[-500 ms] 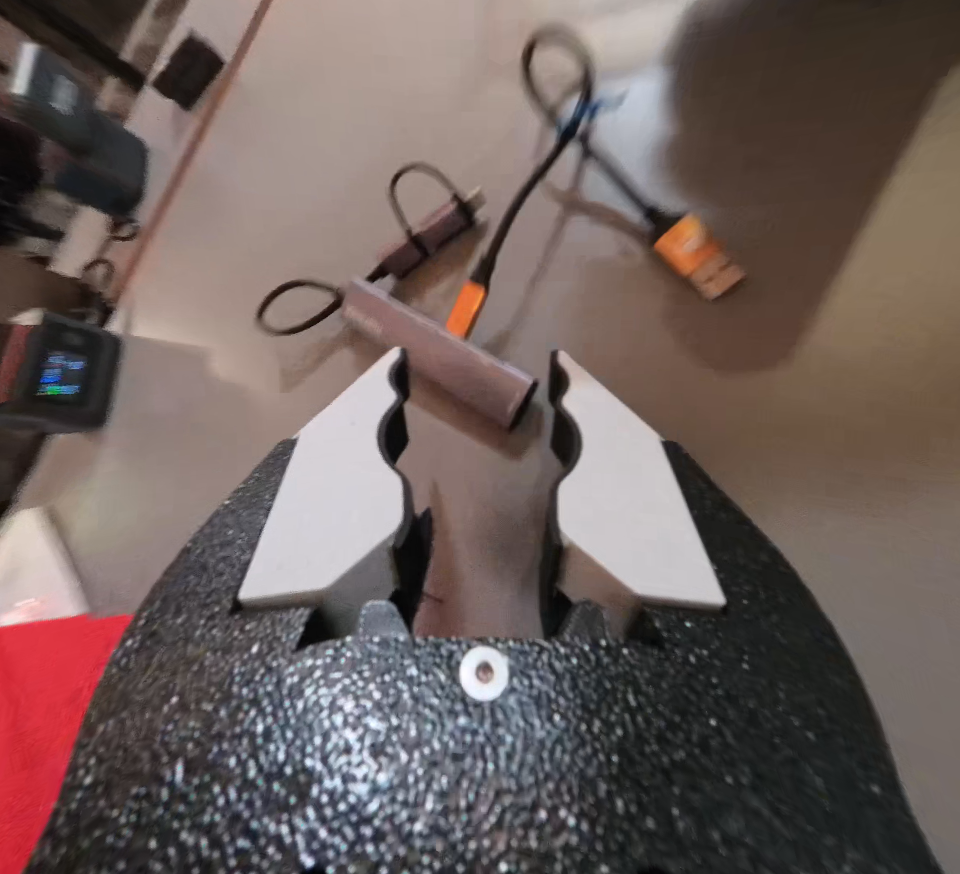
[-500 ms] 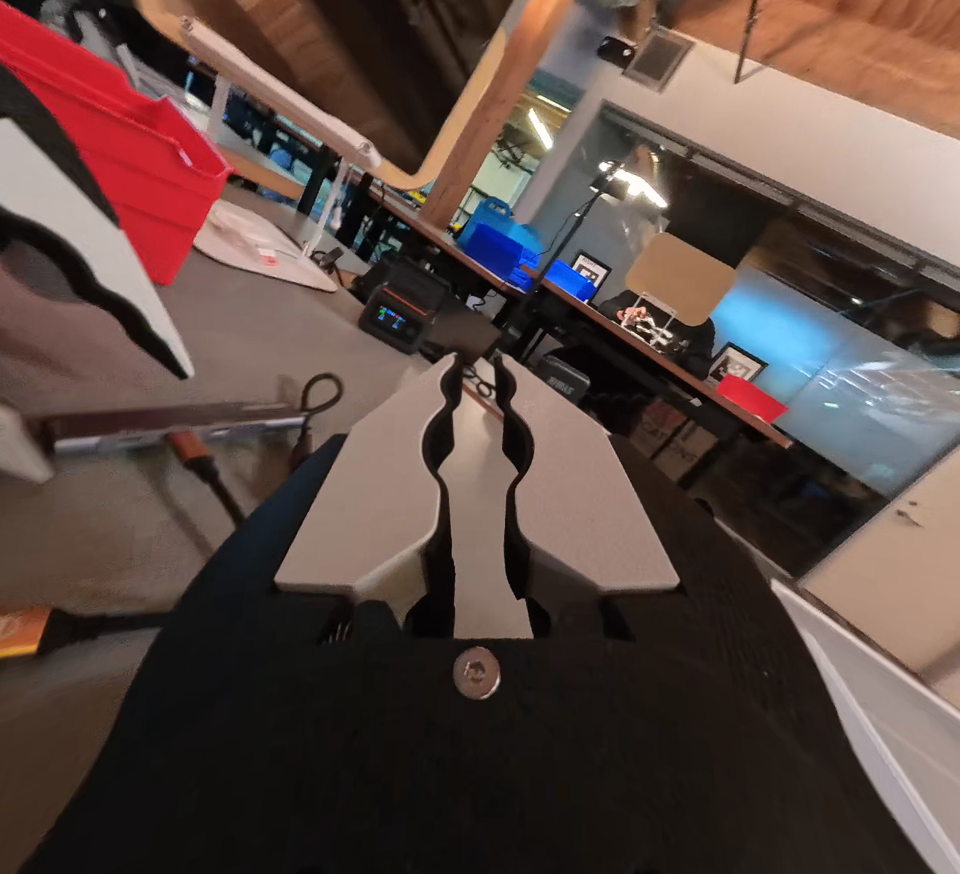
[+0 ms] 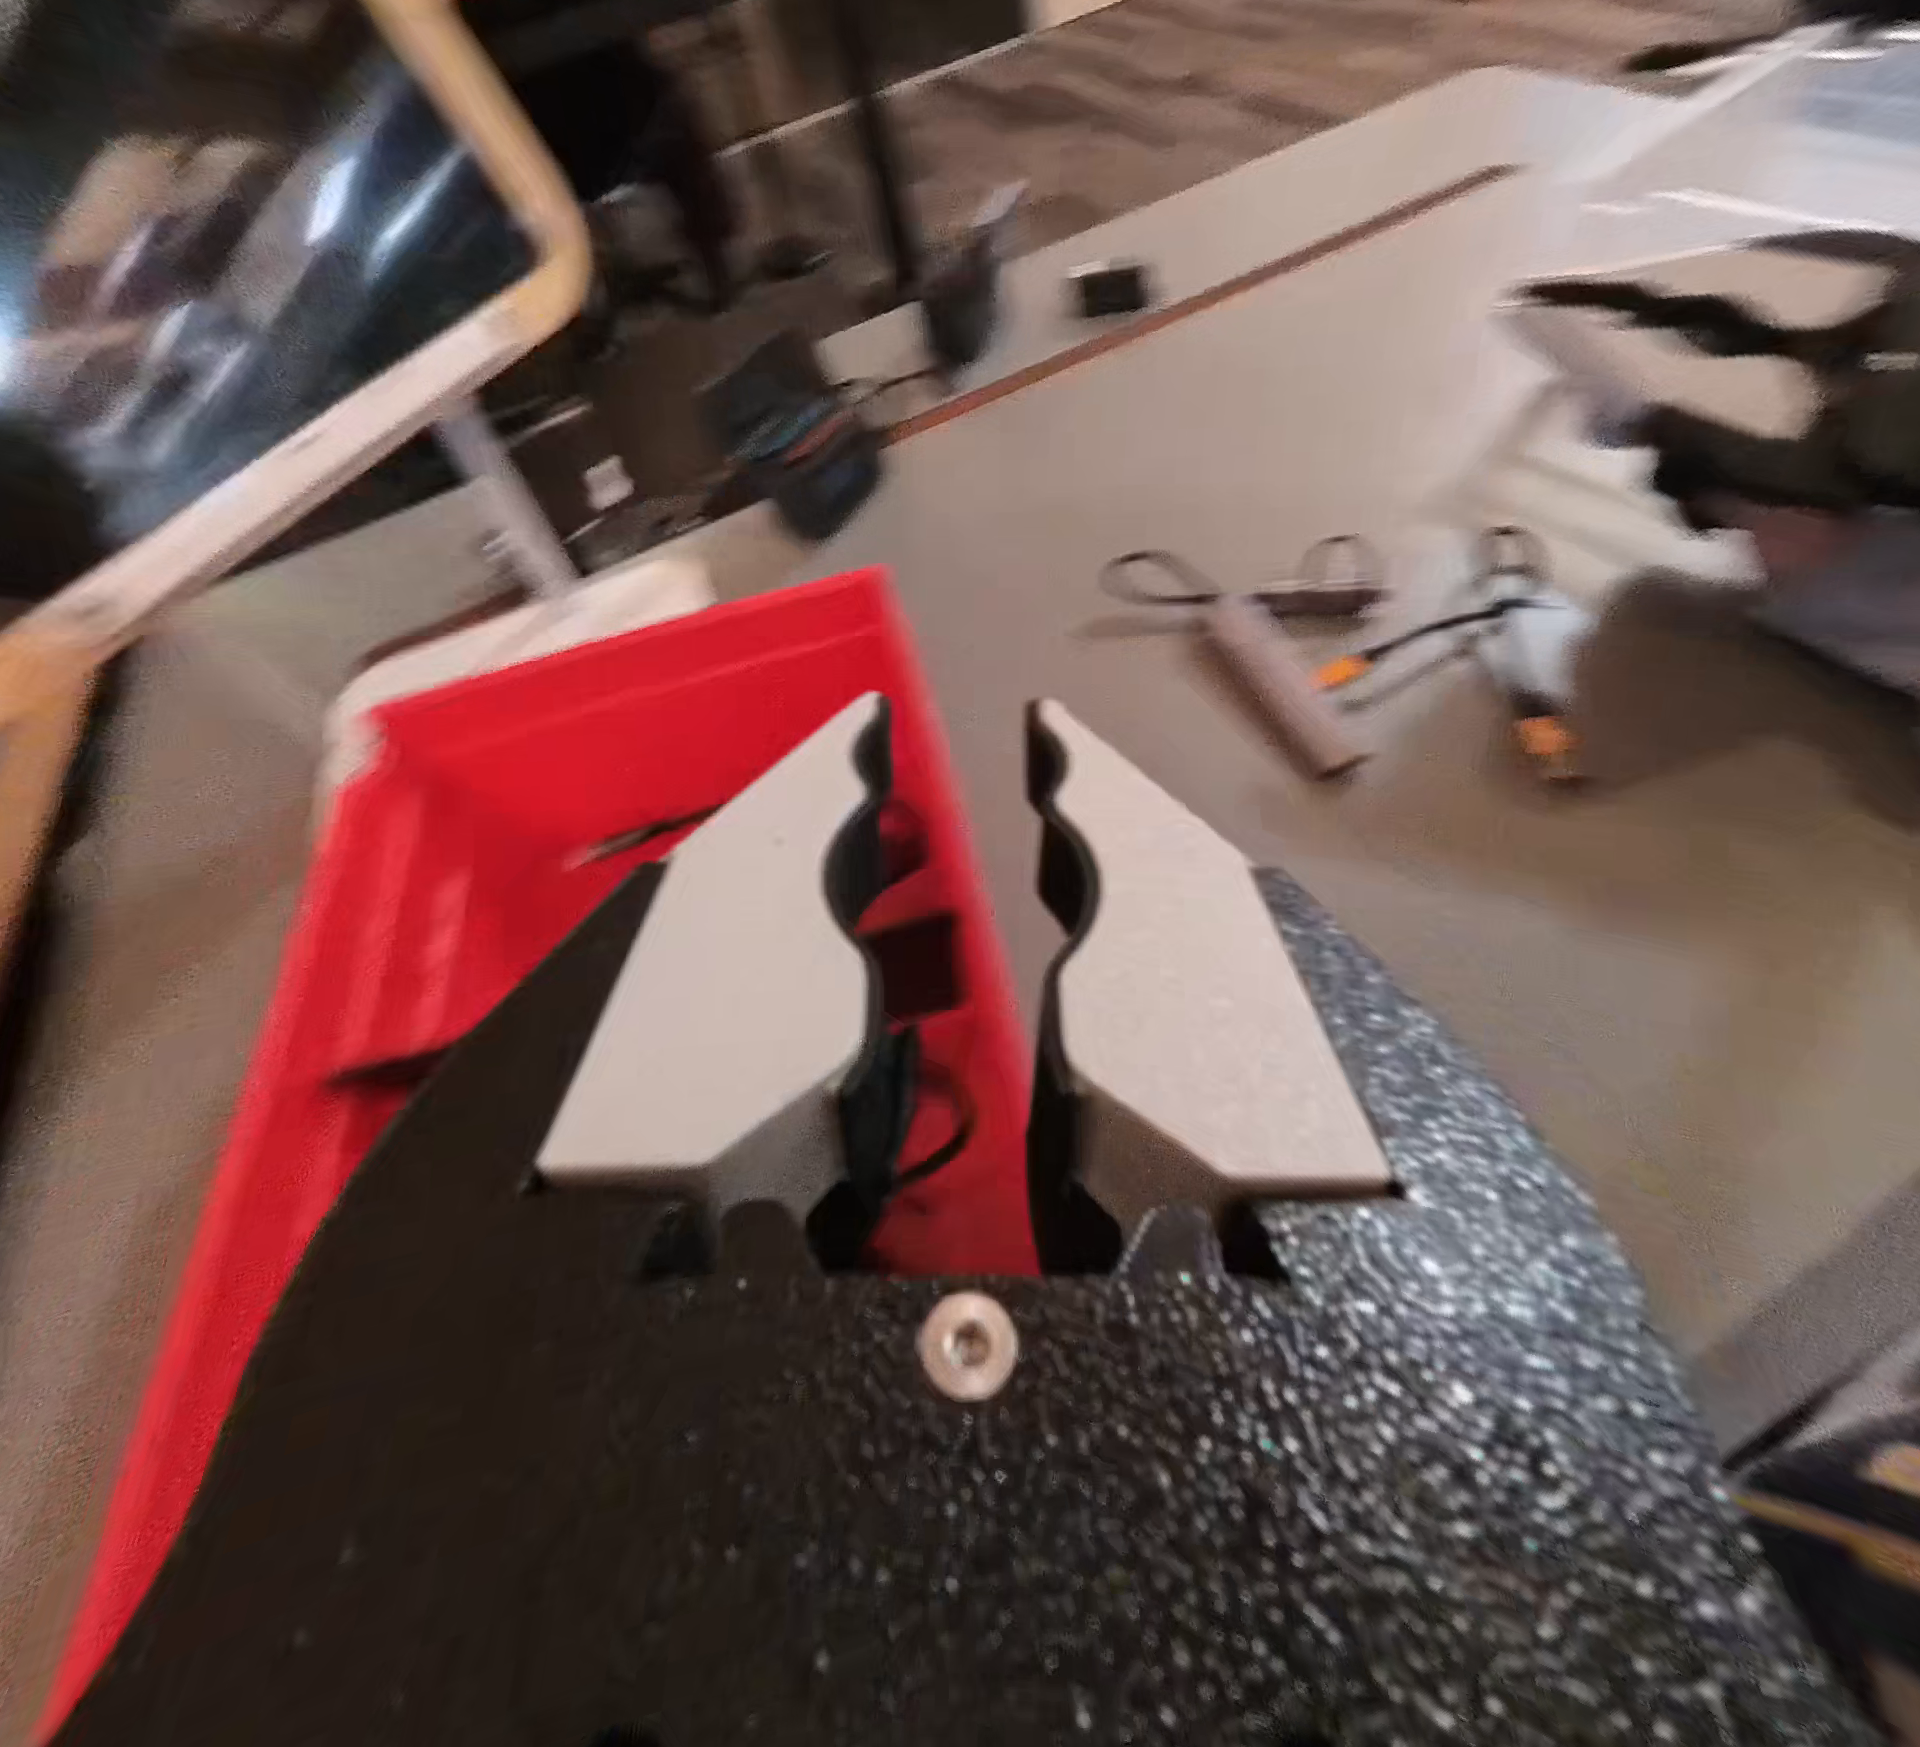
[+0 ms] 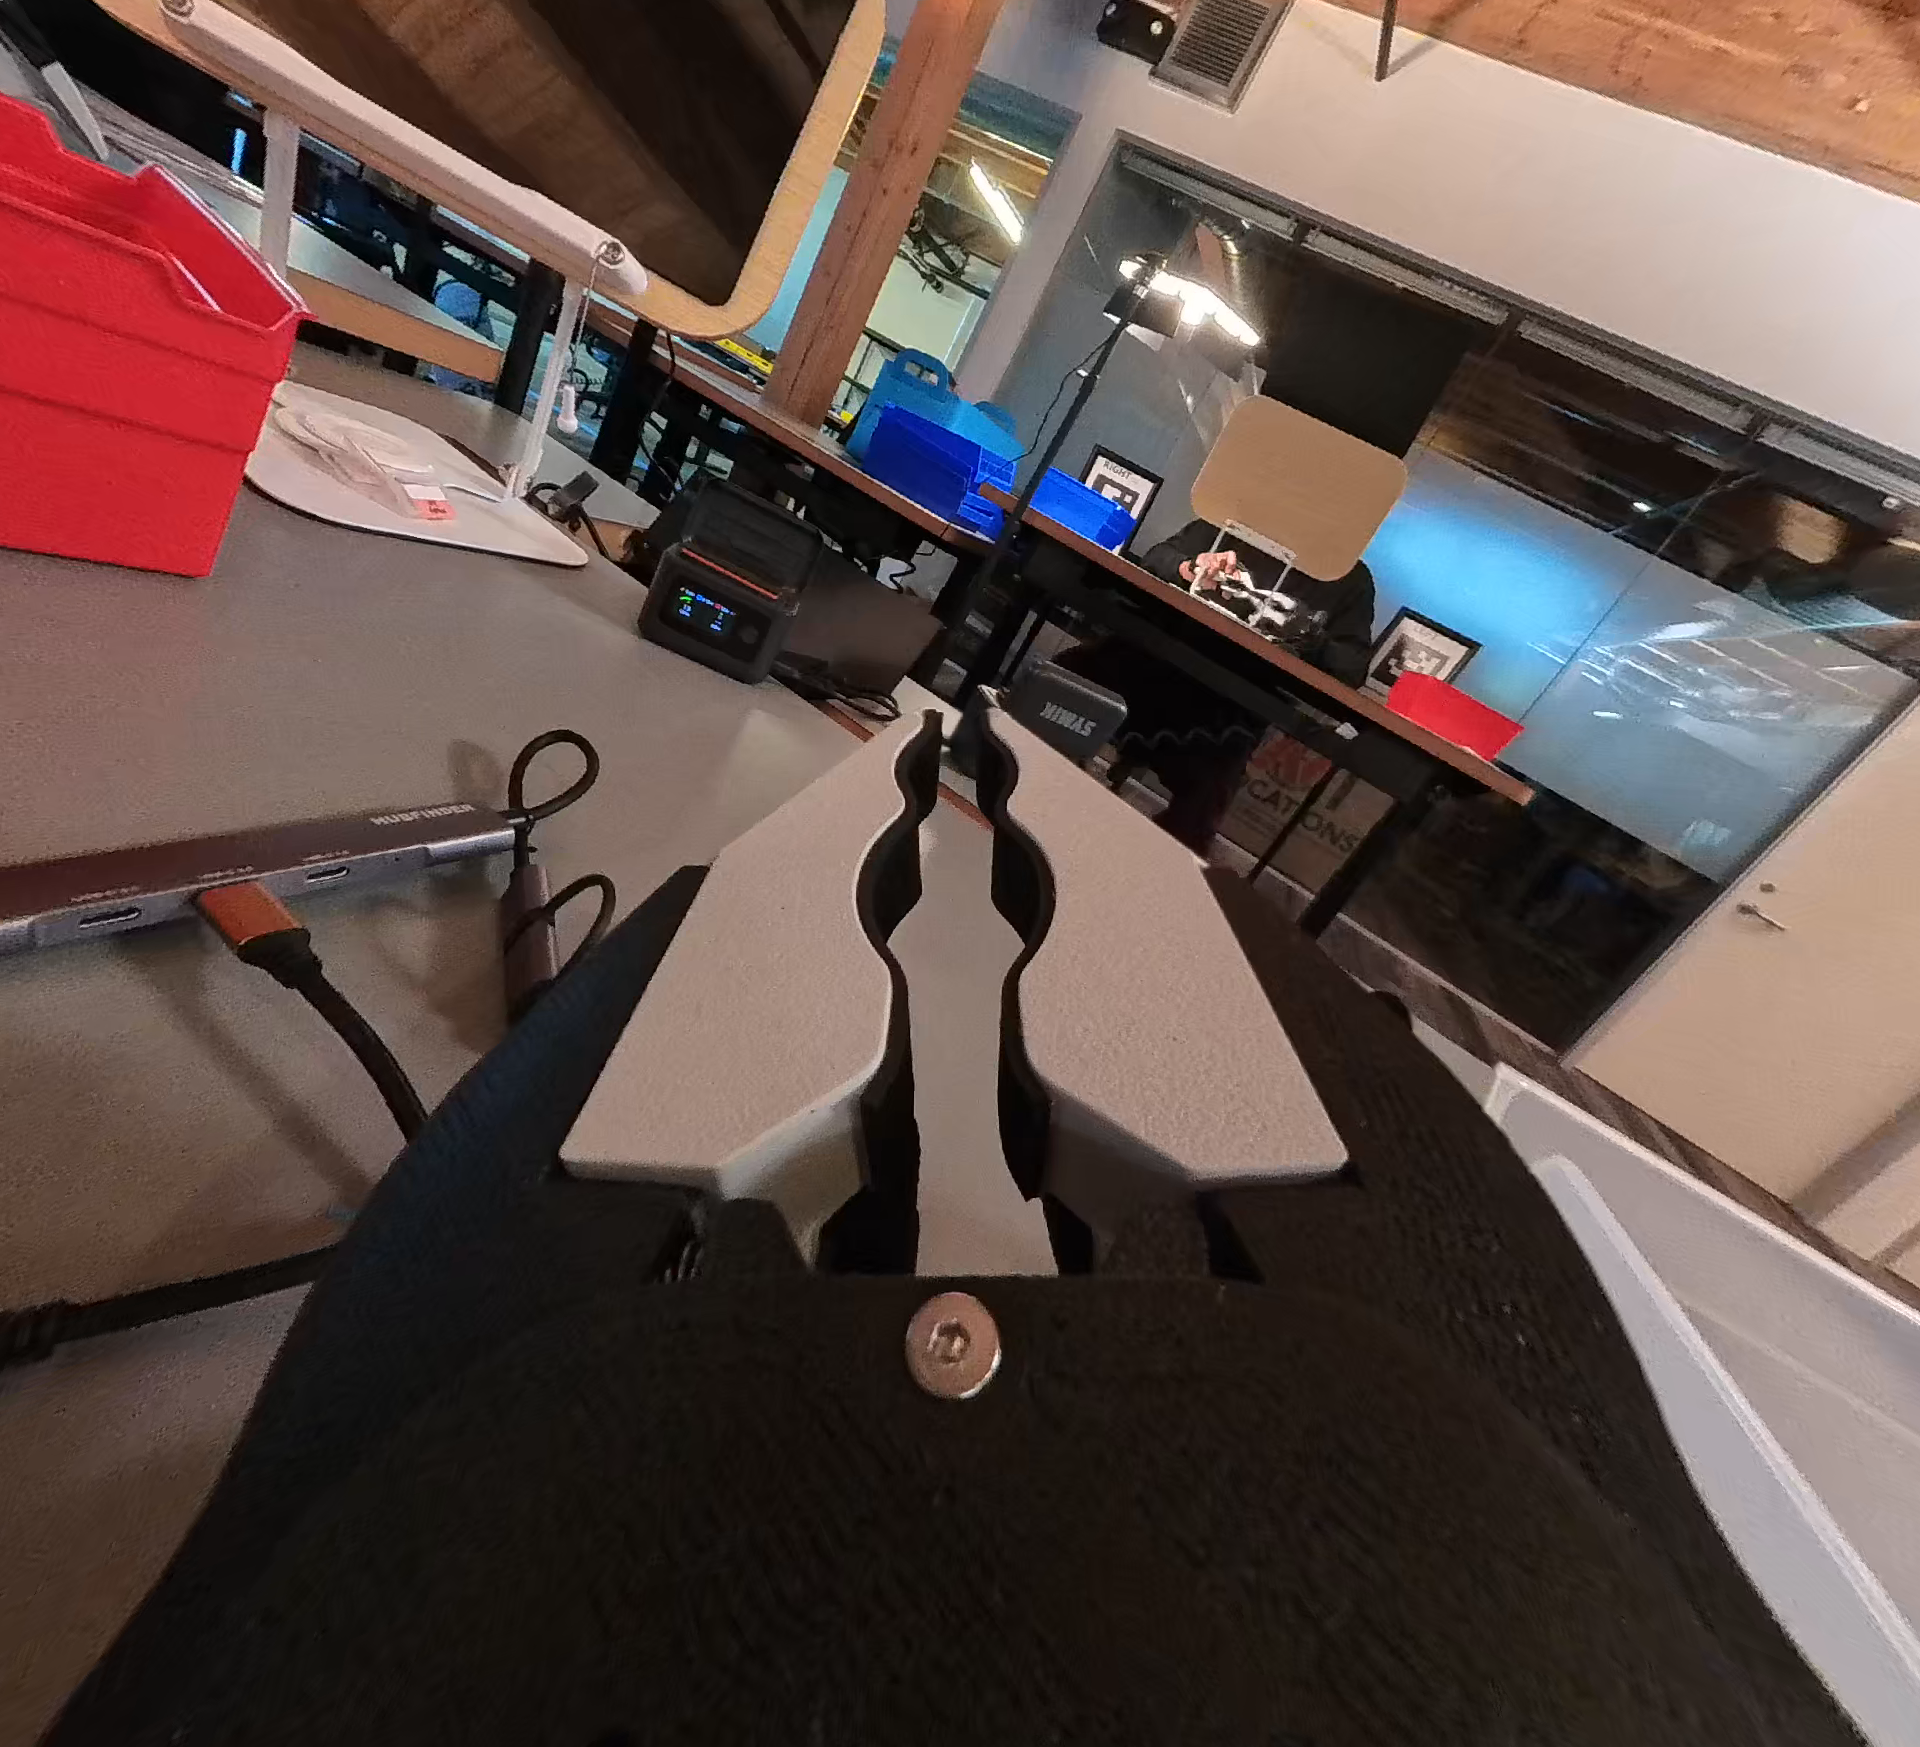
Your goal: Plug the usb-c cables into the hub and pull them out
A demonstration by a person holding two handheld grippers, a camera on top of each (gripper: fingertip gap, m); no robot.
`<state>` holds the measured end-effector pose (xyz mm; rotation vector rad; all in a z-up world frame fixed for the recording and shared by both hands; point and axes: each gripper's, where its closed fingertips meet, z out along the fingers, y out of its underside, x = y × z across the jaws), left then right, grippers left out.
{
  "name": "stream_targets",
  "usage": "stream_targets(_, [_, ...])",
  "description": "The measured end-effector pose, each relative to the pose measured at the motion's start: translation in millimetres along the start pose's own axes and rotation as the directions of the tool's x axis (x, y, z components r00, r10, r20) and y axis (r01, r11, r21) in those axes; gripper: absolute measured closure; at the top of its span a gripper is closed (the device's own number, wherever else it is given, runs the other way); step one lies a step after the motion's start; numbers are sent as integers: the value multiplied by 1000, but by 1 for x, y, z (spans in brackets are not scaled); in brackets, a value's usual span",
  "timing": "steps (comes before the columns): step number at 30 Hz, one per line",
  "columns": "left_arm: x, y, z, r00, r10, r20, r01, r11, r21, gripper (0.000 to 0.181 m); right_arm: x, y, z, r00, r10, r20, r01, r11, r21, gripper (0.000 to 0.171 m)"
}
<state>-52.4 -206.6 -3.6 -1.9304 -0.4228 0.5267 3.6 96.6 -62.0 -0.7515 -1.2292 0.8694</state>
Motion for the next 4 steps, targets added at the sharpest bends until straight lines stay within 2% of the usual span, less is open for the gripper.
stream_targets(1, [-28, 11, -9, 997, -43, 70, 45, 999, -30, 167, -1, 0, 1, 1000, 1, 5, -1, 1000, 0, 166])
stream_targets(4, [-88, 68, -20, 952, -225, 210, 261, 951, -168, 174, -2, -1, 1, 1000, 0, 8, 0, 1000, 5, 167])
